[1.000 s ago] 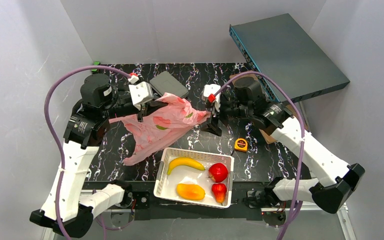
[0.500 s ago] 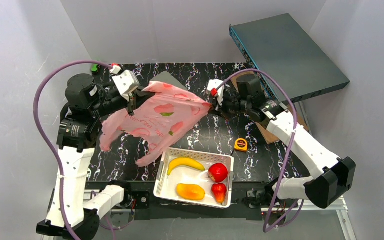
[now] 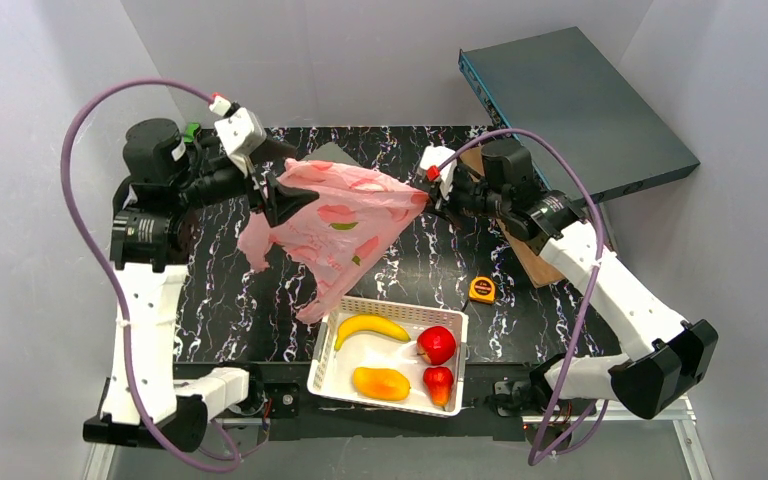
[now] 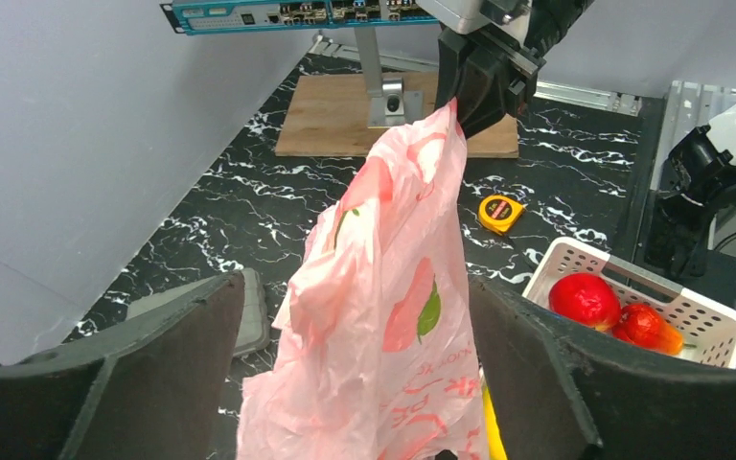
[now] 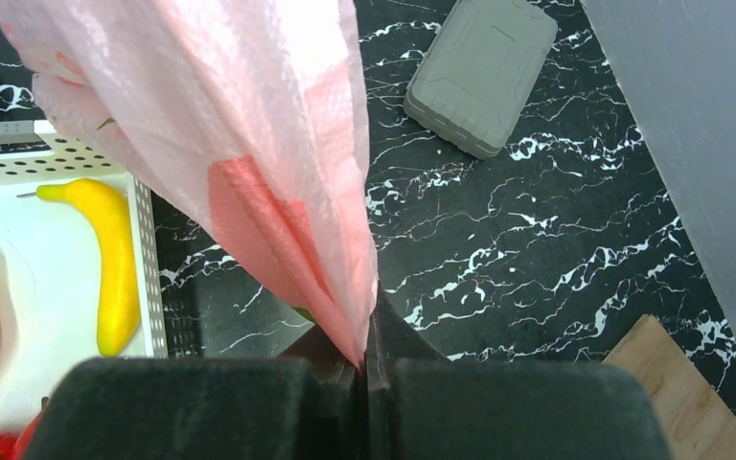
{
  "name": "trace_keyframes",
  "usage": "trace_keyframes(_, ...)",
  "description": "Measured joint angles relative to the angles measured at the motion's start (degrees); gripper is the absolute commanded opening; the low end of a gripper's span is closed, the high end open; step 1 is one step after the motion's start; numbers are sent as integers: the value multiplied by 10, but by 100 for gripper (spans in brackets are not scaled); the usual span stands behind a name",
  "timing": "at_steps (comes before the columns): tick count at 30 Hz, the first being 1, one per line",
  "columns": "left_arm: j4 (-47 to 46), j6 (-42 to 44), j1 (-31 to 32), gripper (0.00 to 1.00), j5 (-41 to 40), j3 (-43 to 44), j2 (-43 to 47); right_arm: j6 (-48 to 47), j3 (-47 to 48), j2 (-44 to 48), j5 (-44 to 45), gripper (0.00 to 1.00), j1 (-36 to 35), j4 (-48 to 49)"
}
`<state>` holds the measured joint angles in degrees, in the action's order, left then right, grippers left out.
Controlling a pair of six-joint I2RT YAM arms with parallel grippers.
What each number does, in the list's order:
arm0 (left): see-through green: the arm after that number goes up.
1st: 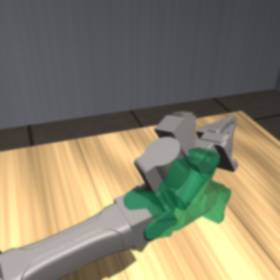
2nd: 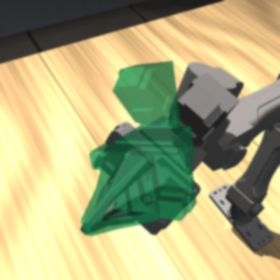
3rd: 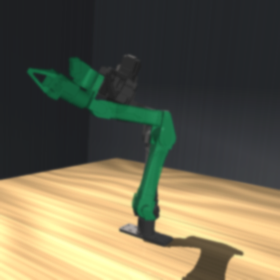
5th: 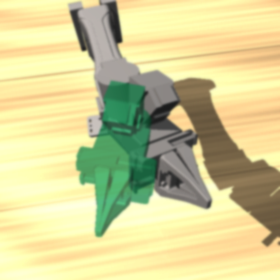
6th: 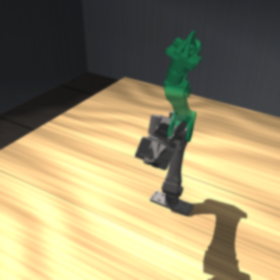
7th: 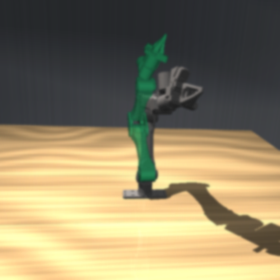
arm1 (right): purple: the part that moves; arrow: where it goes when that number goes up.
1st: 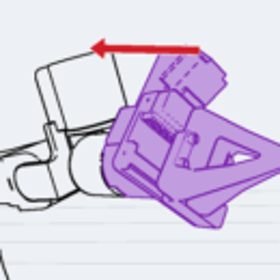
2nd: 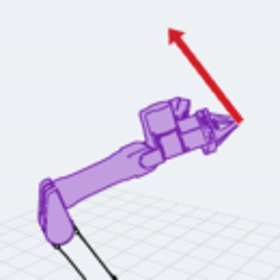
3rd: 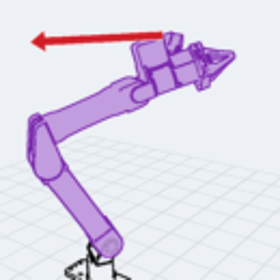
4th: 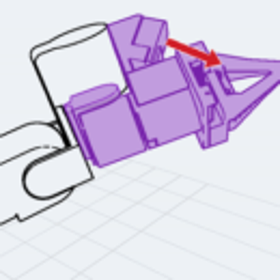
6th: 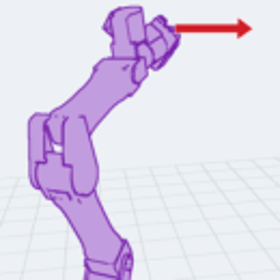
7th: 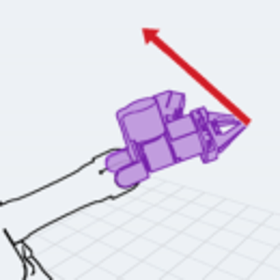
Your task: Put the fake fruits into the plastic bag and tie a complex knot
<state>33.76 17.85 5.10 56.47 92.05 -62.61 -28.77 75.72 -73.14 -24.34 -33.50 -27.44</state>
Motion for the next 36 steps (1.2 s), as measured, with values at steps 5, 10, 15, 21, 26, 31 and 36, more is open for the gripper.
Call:
trace_keyframes(5, 2, -26, 0, 55, 12, 31, -54, -9, 0, 0, 2, 1, -11, 2)
trace_keyframes(10, -7, -83, 0, 0, -2, 45, -82, -20, 11, -11, 13, 1, -15, 6)
trace_keyframes(15, -57, -236, -77, 0, -24, 57, -108, -30, 21, -21, -24, 1, -6, 52)
trace_keyframes(21, -71, -310, -85, 0, -60, 56, -156, -30, 25, -38, -26, 1, -7, 75)
trace_keyframes(26, -133, -349, -96, 0, -137, -21, -160, -16, 120, -153, 37, 9, 0, 70)
trace_keyframes(31, -221, -353, -107, 9, -225, -60, -229, -6, 250, -296, 137, 76, 12, 58)
trace_keyframes(36, -273, -344, -131, 88, -285, -30, -376, 21, 366, -417, 223, 98, 36, 11)
